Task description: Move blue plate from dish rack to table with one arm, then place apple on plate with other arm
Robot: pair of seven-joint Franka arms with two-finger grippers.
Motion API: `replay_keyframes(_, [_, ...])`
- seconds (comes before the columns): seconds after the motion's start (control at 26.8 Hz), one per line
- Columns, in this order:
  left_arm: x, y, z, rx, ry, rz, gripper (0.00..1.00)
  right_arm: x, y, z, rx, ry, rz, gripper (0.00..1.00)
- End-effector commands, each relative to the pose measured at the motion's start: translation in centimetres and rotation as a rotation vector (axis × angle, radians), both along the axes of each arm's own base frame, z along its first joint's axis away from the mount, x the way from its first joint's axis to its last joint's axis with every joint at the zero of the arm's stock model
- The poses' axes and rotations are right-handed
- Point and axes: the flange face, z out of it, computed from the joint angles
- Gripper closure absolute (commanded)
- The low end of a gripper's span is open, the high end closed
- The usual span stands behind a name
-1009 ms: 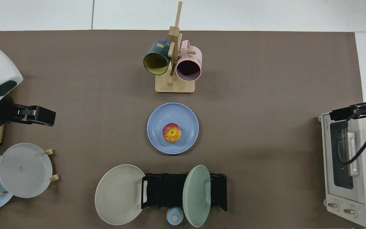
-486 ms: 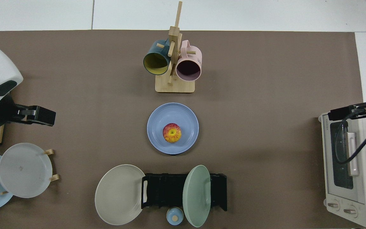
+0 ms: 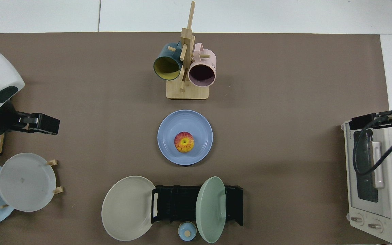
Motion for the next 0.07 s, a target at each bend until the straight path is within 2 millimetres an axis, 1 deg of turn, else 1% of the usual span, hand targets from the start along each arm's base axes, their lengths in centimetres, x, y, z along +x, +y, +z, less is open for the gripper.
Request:
replay_keyframes(0.0, [-0.66,0.36,0.35,0.015,0.004,0.011,0.00,-0.66,-0.41,0.42,-0.004,-0.011,-0.030,0.00])
replay_keyframes(0.04, [-0.65,0.36,0.36,0.015,0.003,0.011,0.00,-0.66,-0.41,0.42,-0.004,-0.011,-0.030,0.00])
